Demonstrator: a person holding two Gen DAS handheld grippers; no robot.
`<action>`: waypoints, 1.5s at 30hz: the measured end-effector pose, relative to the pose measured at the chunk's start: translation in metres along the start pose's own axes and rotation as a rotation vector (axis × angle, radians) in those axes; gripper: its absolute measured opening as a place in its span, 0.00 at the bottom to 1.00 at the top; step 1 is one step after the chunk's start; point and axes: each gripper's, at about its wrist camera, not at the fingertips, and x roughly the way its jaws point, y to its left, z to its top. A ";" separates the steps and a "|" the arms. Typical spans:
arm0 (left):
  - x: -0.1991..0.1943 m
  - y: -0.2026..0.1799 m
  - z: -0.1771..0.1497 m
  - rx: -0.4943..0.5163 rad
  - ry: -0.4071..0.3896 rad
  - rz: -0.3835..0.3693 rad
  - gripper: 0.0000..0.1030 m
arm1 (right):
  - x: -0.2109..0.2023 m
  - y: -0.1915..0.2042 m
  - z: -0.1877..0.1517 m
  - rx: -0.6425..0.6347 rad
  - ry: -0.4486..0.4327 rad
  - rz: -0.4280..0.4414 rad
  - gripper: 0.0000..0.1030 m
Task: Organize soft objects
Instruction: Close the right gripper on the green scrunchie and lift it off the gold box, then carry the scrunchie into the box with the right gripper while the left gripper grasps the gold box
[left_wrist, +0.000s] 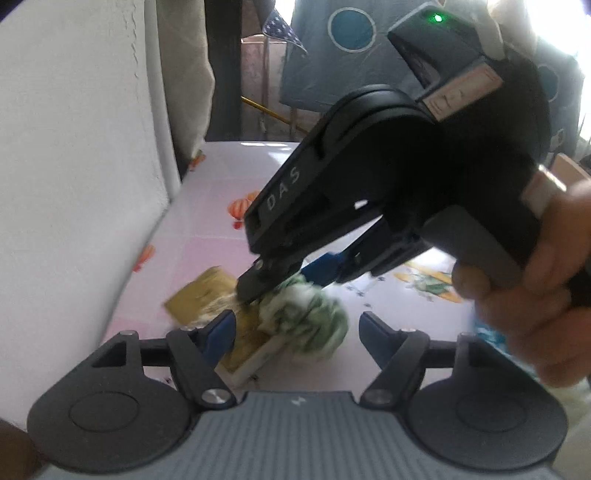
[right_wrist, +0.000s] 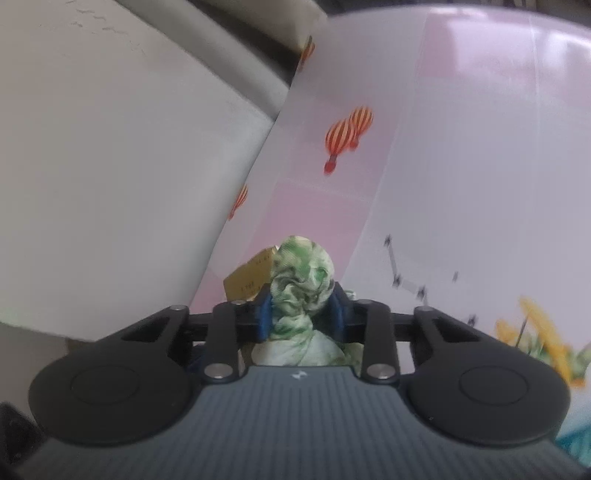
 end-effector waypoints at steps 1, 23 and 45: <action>-0.004 -0.002 -0.002 0.004 0.006 -0.017 0.71 | -0.001 -0.002 -0.007 0.010 0.010 0.012 0.25; -0.073 0.038 -0.026 -0.126 0.049 0.085 0.71 | -0.122 -0.025 -0.177 0.180 -0.269 0.157 0.19; 0.028 -0.006 0.029 -0.090 0.249 0.366 0.55 | -0.420 -0.127 -0.366 0.379 -0.968 -0.045 0.19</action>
